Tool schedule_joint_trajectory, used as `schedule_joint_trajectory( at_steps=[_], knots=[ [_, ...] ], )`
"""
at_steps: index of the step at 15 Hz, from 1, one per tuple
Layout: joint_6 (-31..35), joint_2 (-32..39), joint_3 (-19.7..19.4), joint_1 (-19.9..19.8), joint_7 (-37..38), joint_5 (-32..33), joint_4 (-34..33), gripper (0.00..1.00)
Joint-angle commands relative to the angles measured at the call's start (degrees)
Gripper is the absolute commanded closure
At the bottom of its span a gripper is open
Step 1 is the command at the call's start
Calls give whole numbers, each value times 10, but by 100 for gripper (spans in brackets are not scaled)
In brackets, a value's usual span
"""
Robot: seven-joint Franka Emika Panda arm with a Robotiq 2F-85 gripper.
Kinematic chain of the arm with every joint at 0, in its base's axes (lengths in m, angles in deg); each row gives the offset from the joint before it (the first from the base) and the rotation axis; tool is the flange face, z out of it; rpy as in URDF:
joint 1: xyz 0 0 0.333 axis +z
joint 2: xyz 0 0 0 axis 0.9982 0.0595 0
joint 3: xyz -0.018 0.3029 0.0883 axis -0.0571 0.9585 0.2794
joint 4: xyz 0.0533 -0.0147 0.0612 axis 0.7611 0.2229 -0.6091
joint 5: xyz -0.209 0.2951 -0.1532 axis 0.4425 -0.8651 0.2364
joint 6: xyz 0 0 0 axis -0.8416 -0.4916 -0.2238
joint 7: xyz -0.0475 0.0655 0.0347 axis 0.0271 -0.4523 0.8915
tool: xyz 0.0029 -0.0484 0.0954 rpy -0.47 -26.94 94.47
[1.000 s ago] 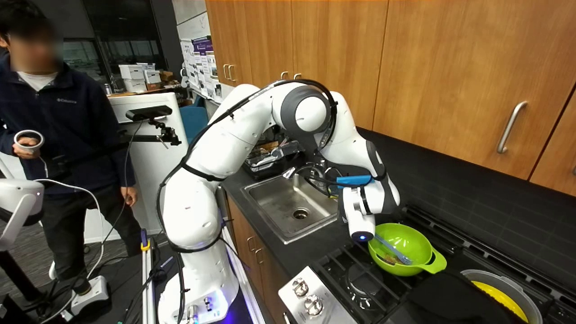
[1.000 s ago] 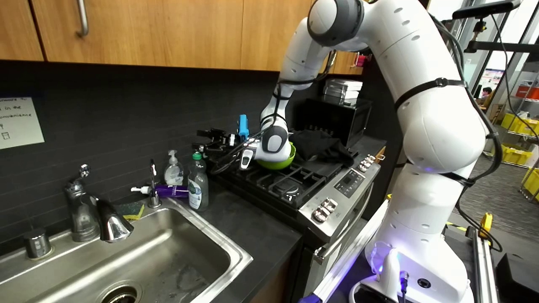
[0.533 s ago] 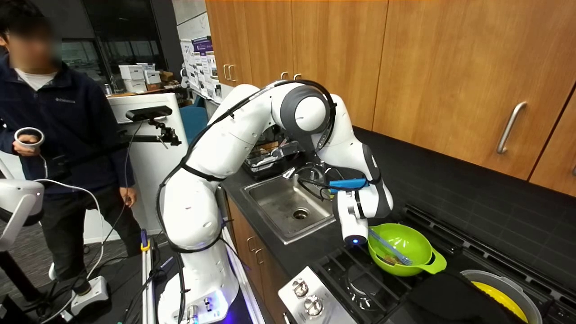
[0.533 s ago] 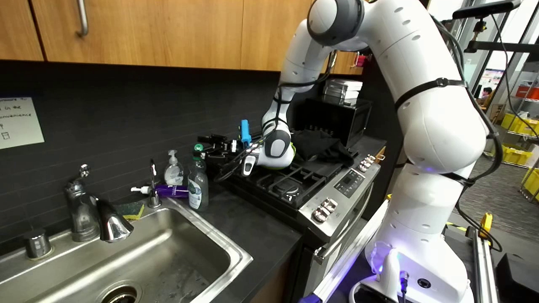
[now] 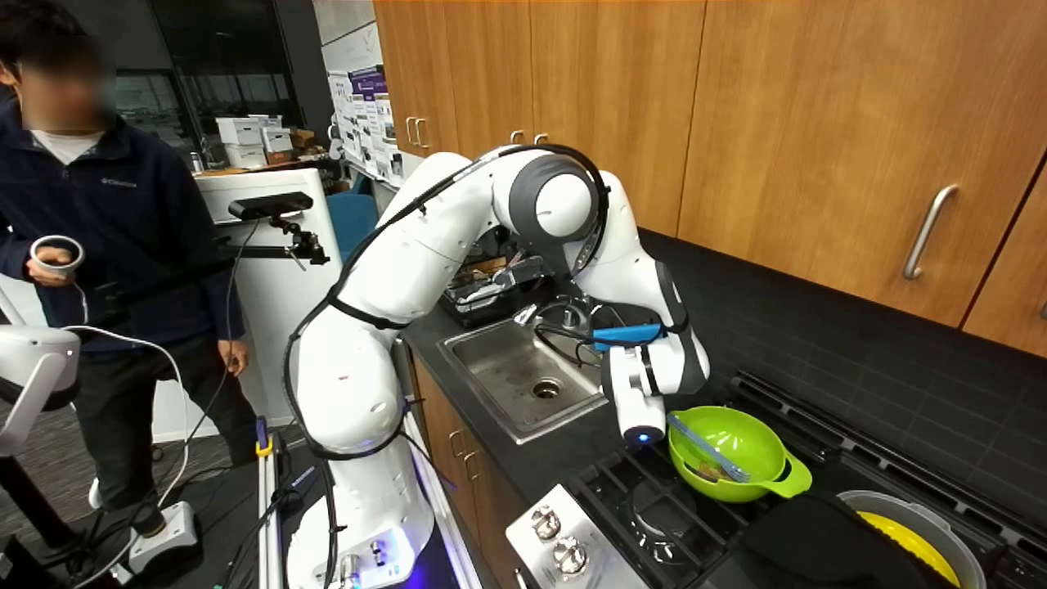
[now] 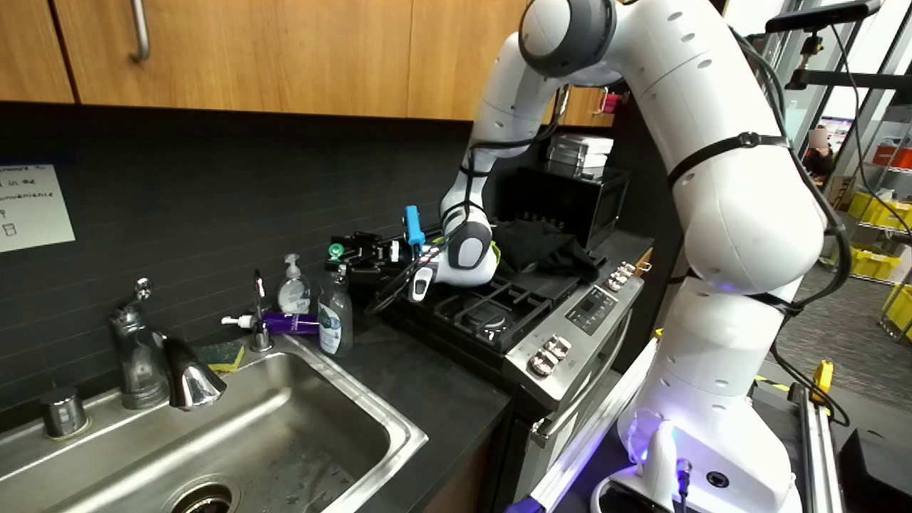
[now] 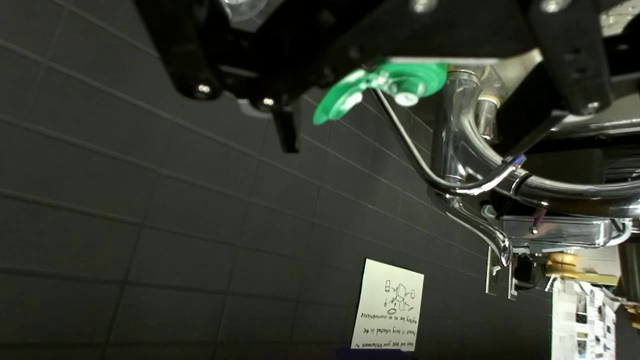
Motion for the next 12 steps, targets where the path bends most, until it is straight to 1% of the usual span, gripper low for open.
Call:
schedule_joint_trajectory(
  at_steps=[1,12],
  knots=[
    [2,-15,-4,7,1,7,11,0],
    [1,13,-4,6,23,10,-13,0]
  ],
)
